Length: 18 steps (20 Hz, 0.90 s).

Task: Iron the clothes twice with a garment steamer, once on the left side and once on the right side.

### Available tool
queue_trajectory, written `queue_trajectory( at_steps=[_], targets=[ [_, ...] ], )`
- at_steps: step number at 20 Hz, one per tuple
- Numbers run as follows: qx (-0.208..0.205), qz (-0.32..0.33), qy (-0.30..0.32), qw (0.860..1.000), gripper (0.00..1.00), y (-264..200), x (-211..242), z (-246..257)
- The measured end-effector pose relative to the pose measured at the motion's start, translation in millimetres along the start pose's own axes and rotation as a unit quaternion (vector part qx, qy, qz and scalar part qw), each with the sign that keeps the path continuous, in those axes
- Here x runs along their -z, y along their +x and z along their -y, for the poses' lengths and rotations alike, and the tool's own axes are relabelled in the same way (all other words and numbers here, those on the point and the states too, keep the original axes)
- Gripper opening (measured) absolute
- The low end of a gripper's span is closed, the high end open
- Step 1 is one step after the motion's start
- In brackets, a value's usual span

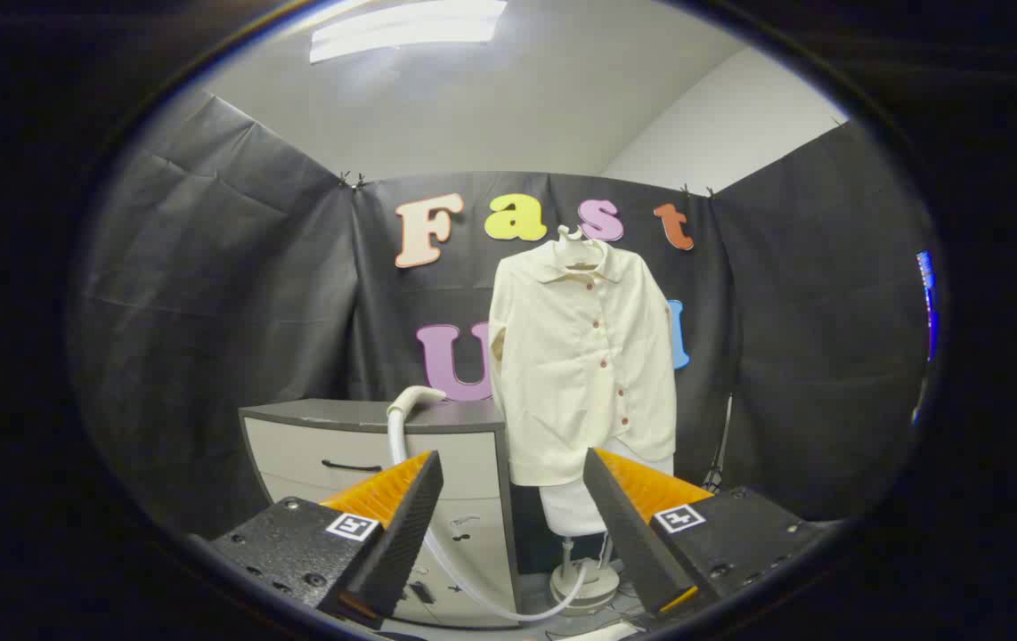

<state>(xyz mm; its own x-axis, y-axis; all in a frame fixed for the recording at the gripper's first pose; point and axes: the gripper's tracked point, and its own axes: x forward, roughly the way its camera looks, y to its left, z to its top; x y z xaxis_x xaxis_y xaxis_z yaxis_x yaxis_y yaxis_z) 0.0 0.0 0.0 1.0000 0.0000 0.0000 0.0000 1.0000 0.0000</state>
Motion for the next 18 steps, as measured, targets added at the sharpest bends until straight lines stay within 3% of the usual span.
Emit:
queue_trajectory(
  at_steps=[18],
  targets=[
    [-0.001,-0.003,0.028,1.0,0.97,19.0,-10.2,15.0]
  ],
)
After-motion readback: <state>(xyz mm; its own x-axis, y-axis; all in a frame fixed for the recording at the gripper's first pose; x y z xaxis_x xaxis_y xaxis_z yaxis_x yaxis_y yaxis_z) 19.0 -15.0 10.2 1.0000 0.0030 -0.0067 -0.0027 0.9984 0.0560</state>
